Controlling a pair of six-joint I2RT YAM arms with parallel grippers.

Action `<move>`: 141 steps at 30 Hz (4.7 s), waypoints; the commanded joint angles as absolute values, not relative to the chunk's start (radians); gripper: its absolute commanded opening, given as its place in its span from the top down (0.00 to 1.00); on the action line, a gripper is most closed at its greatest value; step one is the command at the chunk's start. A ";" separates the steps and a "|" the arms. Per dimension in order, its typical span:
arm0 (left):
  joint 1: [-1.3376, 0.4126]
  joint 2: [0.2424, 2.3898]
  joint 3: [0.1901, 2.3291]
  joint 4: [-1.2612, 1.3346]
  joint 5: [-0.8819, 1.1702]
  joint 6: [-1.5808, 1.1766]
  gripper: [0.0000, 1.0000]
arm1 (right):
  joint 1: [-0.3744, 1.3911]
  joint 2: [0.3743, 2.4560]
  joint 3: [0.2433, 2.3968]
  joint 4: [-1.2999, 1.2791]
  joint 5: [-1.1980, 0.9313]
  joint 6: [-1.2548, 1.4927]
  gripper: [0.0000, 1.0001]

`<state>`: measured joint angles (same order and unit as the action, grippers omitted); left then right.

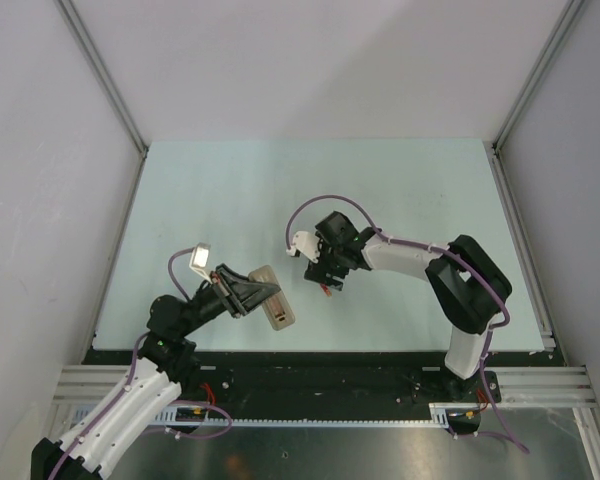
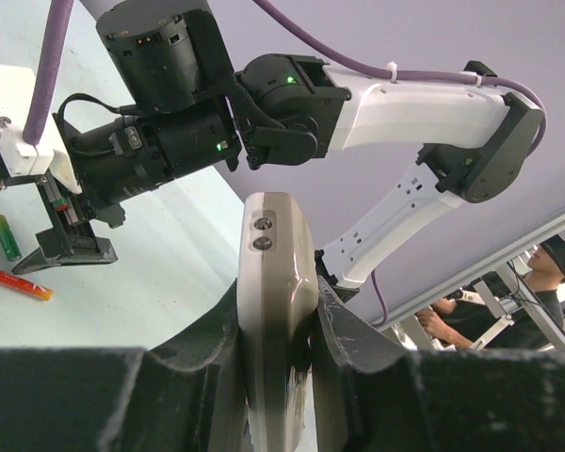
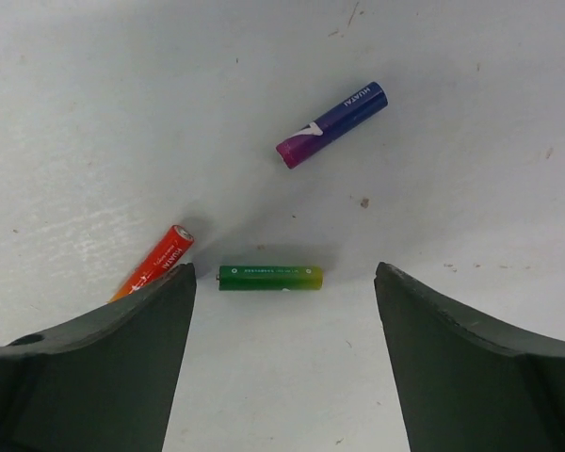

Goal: Load the batteries into the remote control

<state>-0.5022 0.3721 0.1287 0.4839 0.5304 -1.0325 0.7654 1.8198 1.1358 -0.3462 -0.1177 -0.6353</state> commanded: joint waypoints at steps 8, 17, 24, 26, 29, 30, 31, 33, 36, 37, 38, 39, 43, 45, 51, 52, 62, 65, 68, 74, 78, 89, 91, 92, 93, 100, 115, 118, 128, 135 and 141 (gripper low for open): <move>-0.508 0.365 0.137 0.520 0.543 -1.051 1.00 | 0.773 1.680 1.147 -0.252 -0.061 -0.566 0.15; -0.508 0.354 0.126 0.520 0.523 -1.049 1.00 | 0.767 1.534 1.149 -0.103 0.104 -0.173 0.00; -0.505 0.356 0.117 0.515 0.505 -1.051 1.00 | 0.644 1.534 1.144 -0.160 -0.005 0.530 0.00; -0.506 0.360 0.120 0.512 0.508 -1.052 1.00 | 0.679 1.534 1.138 -0.164 0.073 0.610 0.00; -0.506 0.367 0.121 0.509 0.506 -1.051 1.00 | 0.701 1.568 1.140 -0.212 0.113 0.760 0.16; -0.505 0.374 0.123 0.509 0.503 -1.051 1.00 | 0.704 1.577 1.141 -0.238 0.141 0.809 0.21; -0.505 0.374 0.123 0.509 0.505 -1.051 1.00 | 0.707 1.603 1.141 -0.285 0.155 0.866 0.29; -0.506 0.373 0.121 0.508 0.506 -1.052 1.00 | 0.722 1.629 1.141 -0.336 0.216 0.919 0.38; -0.505 0.365 0.117 0.506 0.508 -1.054 1.00 | 0.741 1.686 1.138 -0.414 0.261 0.991 0.49; -0.506 0.362 0.114 0.506 0.508 -1.055 1.00 | 0.750 1.698 1.137 -0.426 0.273 1.002 0.54; -0.506 0.361 0.114 0.505 0.509 -1.057 1.00 | 0.761 1.701 1.134 -0.429 0.288 1.018 0.54; -0.505 0.359 0.114 0.505 0.512 -1.055 1.00 | 0.787 1.704 1.134 -0.434 0.314 1.028 0.54; -0.506 0.354 0.112 0.502 0.514 -1.058 1.00 | 0.804 1.718 1.134 -0.471 0.342 1.054 0.53; -0.505 0.351 0.112 0.502 0.514 -1.058 1.00 | 0.807 1.733 1.134 -0.491 0.353 1.063 0.52; -0.506 0.348 0.106 0.500 0.506 -1.063 1.00 | 0.838 1.778 1.117 -0.509 0.371 1.101 0.55; -0.508 0.347 0.103 0.500 0.506 -1.062 1.00 | 0.841 1.782 1.117 -0.506 0.371 1.114 0.55; -0.520 0.342 0.104 0.499 0.508 -1.061 1.00 | 0.856 1.824 1.115 -0.459 0.367 1.157 0.56; -0.522 0.341 0.104 0.497 0.505 -1.057 1.00 | 0.857 1.836 1.115 -0.466 0.368 1.160 0.57; -0.523 0.342 0.103 0.497 0.502 -1.057 1.00 | 0.859 1.842 1.115 -0.468 0.376 1.160 0.59; -0.523 0.341 0.101 0.494 0.502 -1.058 1.00 | 0.858 1.856 1.118 -0.468 0.385 1.172 0.67; -0.523 0.339 0.104 0.492 0.502 -1.057 1.00 | 0.857 1.888 1.134 -0.521 0.391 1.180 0.68; -0.528 0.324 0.092 0.488 0.492 -1.062 1.00 | 0.862 1.933 1.138 -0.580 0.388 1.184 0.83; -0.528 0.327 0.094 0.488 0.494 -1.063 1.00 | 0.867 1.933 1.137 -0.581 0.387 1.180 0.94; -0.528 0.327 0.092 0.489 0.494 -1.063 1.00 | 0.867 1.931 1.137 -0.581 0.390 1.178 0.97; -0.528 0.327 0.094 0.488 0.494 -1.063 1.00 | 0.868 1.930 1.137 -0.584 0.388 1.172 1.00; -0.528 0.347 0.112 0.483 0.488 -1.063 1.00 | 0.905 1.706 1.138 -0.597 0.471 0.949 1.00; -0.526 0.644 0.333 0.483 0.384 -0.968 1.00 | 1.051 1.151 1.218 -0.719 0.053 0.270 1.00; -0.526 0.709 0.374 0.483 0.385 -0.974 1.00 | 1.110 1.154 1.278 -0.798 0.009 0.238 1.00; -0.534 0.874 0.399 0.505 0.387 -1.068 1.00 | 1.204 1.347 1.486 -0.896 -0.037 0.311 1.00; -0.541 0.877 0.394 0.555 0.414 -1.068 1.00 | 1.190 1.430 1.496 -0.871 -0.028 0.327 1.00; -0.545 0.845 0.359 0.595 0.428 -1.063 1.00 | 1.164 1.436 1.500 -0.824 -0.020 0.336 1.00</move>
